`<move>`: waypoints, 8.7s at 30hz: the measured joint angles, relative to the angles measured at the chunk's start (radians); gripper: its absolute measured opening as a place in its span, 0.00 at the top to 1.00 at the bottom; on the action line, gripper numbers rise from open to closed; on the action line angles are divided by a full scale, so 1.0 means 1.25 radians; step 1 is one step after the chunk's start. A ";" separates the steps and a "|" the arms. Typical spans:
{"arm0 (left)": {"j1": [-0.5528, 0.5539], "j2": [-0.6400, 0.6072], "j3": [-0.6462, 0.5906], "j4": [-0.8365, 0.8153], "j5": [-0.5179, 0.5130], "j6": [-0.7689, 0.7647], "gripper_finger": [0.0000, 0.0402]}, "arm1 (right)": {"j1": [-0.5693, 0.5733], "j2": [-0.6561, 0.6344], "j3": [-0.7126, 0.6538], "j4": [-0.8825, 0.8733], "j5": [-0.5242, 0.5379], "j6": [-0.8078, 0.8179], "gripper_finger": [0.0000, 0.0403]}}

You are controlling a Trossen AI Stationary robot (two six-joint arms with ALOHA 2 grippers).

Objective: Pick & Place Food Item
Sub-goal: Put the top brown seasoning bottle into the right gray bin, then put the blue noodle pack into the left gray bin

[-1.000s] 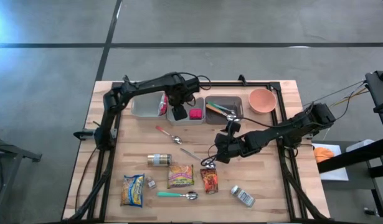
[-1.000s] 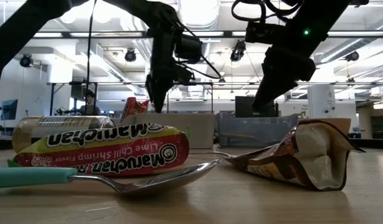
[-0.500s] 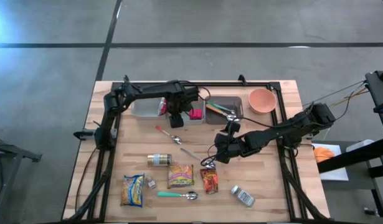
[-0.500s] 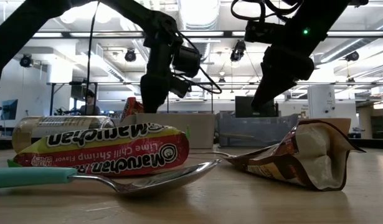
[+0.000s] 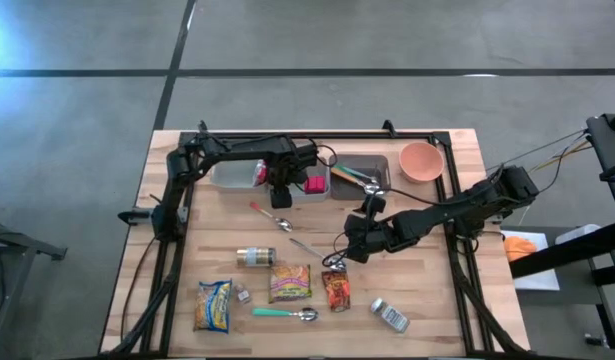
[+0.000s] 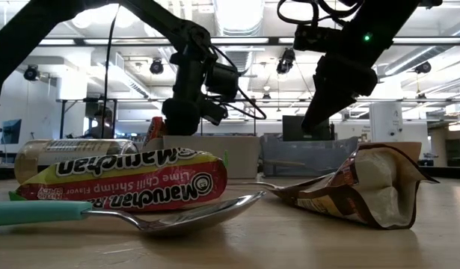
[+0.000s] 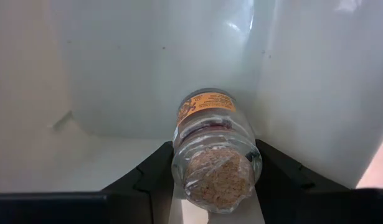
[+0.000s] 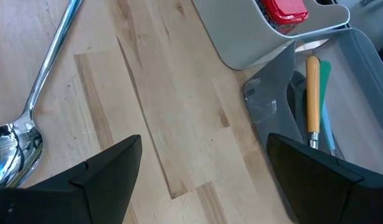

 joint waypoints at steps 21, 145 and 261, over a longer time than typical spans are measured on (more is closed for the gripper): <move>-0.001 0.000 0.000 0.002 -0.003 -0.009 0.19 | 0.000 0.000 0.000 0.000 -0.018 0.000 0.15; -0.636 -0.492 -0.635 0.310 0.304 -1.641 0.19 | 0.002 0.000 -0.017 0.046 -0.124 -0.009 0.15; -0.641 -0.520 -0.229 -0.301 -0.127 -1.381 1.00 | 0.002 0.000 -0.019 0.046 -0.124 -0.015 0.15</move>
